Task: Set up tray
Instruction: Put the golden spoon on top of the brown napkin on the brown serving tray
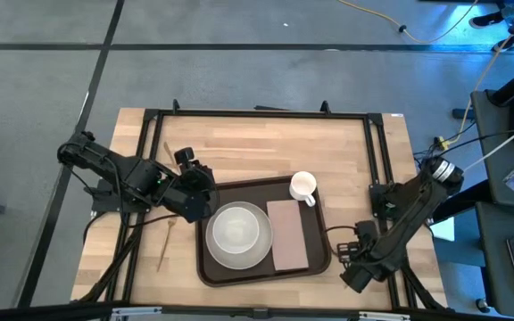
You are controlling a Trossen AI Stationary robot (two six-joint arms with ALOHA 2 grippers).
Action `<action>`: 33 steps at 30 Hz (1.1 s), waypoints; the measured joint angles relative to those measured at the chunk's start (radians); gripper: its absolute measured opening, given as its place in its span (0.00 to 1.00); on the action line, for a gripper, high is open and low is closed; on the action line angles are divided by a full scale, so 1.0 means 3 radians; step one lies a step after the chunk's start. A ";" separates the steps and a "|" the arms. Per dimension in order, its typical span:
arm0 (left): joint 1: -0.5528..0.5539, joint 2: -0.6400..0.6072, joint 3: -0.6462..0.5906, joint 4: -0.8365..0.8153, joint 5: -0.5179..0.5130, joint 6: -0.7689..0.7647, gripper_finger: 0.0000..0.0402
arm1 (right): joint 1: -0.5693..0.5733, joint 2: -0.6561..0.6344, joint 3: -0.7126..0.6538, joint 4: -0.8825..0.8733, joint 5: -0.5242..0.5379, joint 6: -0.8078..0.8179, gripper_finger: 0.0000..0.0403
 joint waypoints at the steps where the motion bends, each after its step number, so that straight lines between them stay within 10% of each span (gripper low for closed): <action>1: 0.0000 0.0000 0.0000 0.0000 0.0001 -0.0020 0.49 | 0.0018 0.0045 0.0000 0.0030 0.0009 -0.0002 0.53; 33: 0.0013 0.0001 0.0000 0.0630 0.0344 -0.0216 0.49 | 0.0314 0.0775 -0.0514 0.1113 0.0076 0.0000 0.53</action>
